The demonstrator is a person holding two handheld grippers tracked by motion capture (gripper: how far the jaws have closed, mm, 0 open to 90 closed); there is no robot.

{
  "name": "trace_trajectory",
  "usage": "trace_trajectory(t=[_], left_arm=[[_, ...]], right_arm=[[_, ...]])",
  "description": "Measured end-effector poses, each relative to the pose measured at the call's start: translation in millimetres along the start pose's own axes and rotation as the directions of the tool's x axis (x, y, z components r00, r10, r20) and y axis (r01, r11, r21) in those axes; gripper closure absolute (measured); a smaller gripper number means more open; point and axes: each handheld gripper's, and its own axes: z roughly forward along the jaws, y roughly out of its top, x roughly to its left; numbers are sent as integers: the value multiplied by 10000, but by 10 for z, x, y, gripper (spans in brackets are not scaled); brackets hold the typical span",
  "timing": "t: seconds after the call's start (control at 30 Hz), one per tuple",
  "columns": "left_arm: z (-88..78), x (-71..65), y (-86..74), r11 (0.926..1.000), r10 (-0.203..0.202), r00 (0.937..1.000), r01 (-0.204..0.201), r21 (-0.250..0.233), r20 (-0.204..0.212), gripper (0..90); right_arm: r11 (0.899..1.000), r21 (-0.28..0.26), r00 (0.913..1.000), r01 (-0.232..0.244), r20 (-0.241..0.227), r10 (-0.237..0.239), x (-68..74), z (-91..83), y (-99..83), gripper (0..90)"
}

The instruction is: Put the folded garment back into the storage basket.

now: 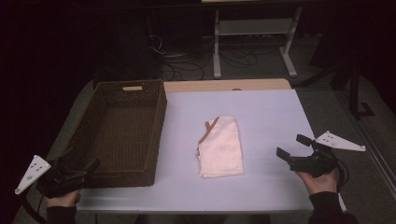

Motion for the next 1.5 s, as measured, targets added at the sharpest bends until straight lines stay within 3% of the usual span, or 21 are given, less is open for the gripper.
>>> trace_trajectory(t=[1.03, 1.33, 1.5], left_arm=[[-24, 21, 1, 9999, -37, 10000, 36, -141, -83, 0], [-48, 20, 9, 9998, 34, 9998, -38, -218, -177, 0], [-61, 26, 1, 9996, -31, 9997, 24, -270, -251, 0]], right_arm=[[9995, 59, 9994, 326, -70, -325, 41, 22, 52, 0], [9990, 214, 9992, 384, -64, -383, 85, 19, 85, 0], [9960, 552, 9975, 708, -46, -707, 139, 40, 203, 0]])
